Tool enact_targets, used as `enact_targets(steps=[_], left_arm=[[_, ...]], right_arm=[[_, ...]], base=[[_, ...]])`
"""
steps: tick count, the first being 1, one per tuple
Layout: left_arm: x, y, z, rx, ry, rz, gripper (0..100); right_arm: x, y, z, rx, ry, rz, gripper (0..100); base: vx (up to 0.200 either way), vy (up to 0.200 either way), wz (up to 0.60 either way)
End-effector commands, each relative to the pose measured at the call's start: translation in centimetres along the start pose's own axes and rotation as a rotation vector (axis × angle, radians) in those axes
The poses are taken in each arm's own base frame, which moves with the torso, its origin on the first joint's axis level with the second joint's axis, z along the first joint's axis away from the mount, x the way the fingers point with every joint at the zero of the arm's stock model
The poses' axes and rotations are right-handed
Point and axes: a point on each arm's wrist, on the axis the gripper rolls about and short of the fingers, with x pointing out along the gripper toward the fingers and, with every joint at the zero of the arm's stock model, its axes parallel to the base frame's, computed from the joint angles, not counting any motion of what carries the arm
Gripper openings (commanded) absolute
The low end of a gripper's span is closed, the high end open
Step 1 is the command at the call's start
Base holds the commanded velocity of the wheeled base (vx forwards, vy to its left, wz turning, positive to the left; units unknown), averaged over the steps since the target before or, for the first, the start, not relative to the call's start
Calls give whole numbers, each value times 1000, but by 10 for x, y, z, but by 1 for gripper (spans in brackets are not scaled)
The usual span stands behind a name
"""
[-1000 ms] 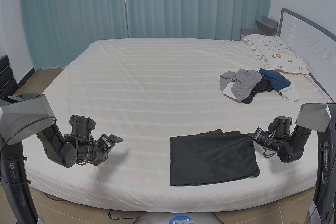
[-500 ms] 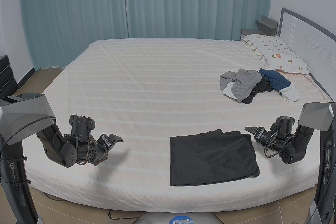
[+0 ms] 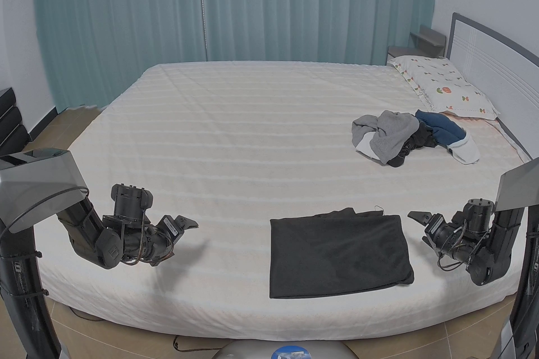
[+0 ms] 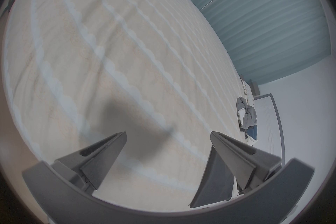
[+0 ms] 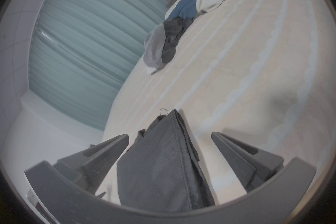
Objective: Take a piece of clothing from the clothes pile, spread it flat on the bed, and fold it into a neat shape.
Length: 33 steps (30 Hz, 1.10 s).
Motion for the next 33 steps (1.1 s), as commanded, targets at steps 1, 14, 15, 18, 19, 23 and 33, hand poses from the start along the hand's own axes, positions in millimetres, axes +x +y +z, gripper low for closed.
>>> enact_targets(steps=[1, 14, 15, 18, 19, 23, 33], left_arm=[[-4, -4, -9, 16, 22, -5, 100], [-2, -13, -20, 44, 44, -25, 100], [-2, -14, -19, 45, 41, -30, 100], [-5, -15, -19, 46, 37, -33, 100], [-5, -15, -19, 45, 36, -31, 100], [-3, -14, -19, 47, 46, -36, 100], [16, -23, -25, 181, 65, -61, 100]], right_arm=[[-19, -13, -17, 104, 44, -56, 100], [-19, -12, -22, 150, 61, -61, 100], [-19, -12, -22, 158, 62, -63, 100], [-21, -12, -24, 159, 68, -69, 100], [-22, -12, -26, 157, 76, -70, 100], [-24, -11, -29, 155, 90, -74, 100], [-25, -11, -30, 155, 99, -77, 100]], base=[[0, -200, 0], [0, -200, 0], [0, -200, 0], [0, 0, 0], [0, 0, 0], [0, 0, 0], [0, 0, 0]])
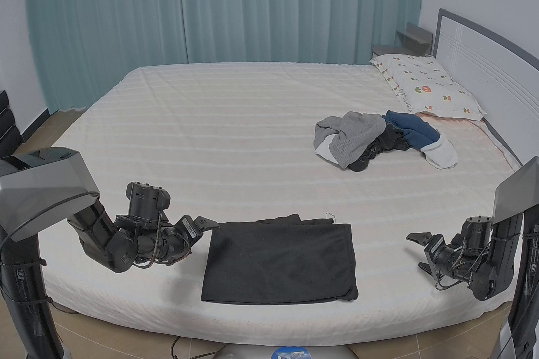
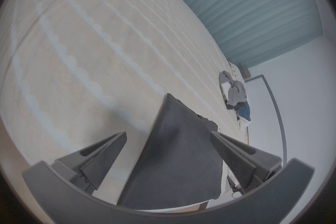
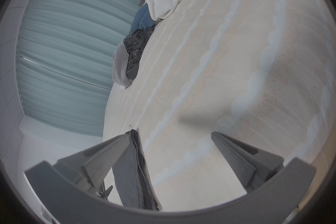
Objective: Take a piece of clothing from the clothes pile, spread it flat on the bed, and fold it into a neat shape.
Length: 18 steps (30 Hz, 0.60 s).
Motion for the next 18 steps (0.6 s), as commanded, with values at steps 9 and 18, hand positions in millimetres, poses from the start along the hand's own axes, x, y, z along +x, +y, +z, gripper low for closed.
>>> enact_targets(steps=[9, 18], left_arm=[[23, 12, -18, 287, 114, -4, 100], [34, 7, -26, 313, 87, -50, 100]], right_arm=[[-1, 0, -1, -9, -1, 5, 100], [-1, 0, -1, -8, 0, 2, 100]], base=[[0, 0, 0], [0, 0, 0]])
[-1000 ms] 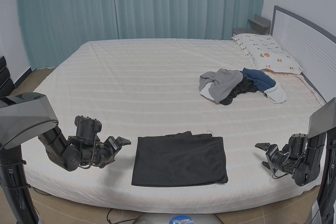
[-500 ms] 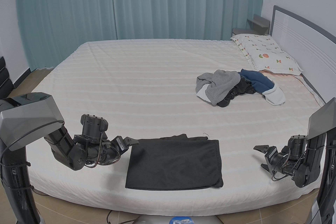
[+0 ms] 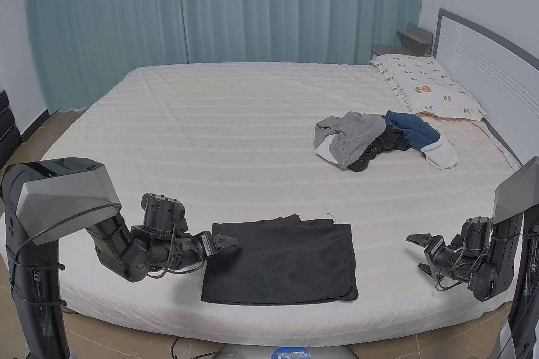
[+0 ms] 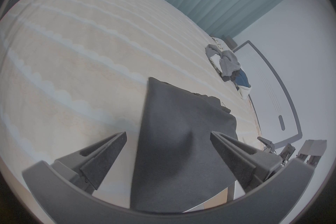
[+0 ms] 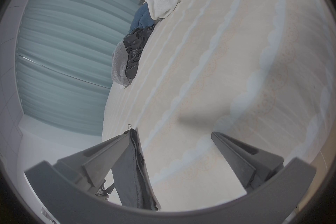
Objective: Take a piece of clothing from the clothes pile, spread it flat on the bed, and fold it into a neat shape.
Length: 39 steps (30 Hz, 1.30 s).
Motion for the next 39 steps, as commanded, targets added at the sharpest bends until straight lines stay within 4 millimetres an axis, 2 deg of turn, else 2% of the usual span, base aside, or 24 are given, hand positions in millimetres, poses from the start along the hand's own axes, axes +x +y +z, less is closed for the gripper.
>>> enact_targets(steps=[1, 8, 23, 24, 39], left_arm=[[10, 1, -8, 11, 5, 5, 100], [17, 1, -12, 18, -15, 41, 100], [17, -1, -11, -10, -19, 36, 100], [17, -1, -11, -11, -20, 35, 0], [13, 0, -12, -53, -18, 45, 0]], right_arm=[[0, 1, 0, -3, -5, 8, 100], [0, 0, 0, -4, -5, 6, 100], [0, 0, 0, -4, -5, 6, 100], [0, 0, 0, -4, -5, 6, 100], [0, 0, 0, -3, -5, 4, 100]], base=[[0, 0, 0], [0, 0, 0], [0, 0, 0], [0, 0, 0], [0, 0, 0]])
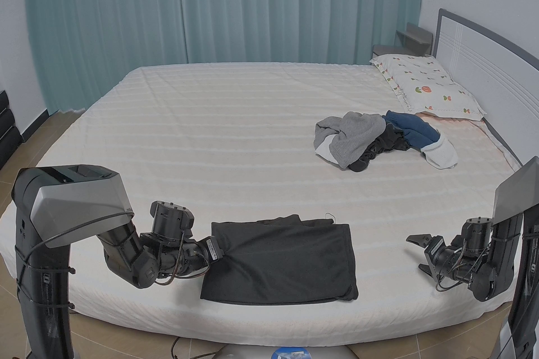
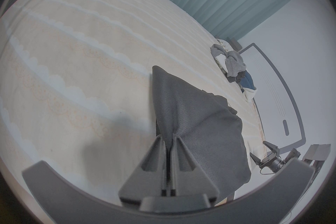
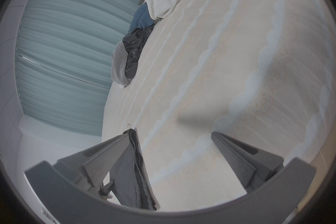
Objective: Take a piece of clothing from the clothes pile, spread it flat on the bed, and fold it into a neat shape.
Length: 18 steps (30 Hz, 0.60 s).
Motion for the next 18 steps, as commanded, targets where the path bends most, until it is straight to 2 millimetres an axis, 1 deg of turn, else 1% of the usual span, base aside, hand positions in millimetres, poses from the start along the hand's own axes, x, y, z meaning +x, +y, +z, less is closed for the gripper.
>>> enact_targets(steps=[1, 4, 9, 18], left_arm=[[-2, 0, 0, -13, -3, 0, 0], [-2, 0, 1, -24, -8, 6, 0], [-3, 1, -1, -26, -42, 63, 0], [-6, -1, 3, -56, -58, 60, 0]], right_arm=[[0, 1, 0, -4, -5, 9, 100], [0, 0, 0, -2, -5, 7, 100], [0, 0, 0, -2, -5, 7, 100], [0, 0, 0, -2, -5, 7, 100]], base=[[0, 0, 0], [0, 0, 0], [0, 0, 0], [0, 0, 0]])
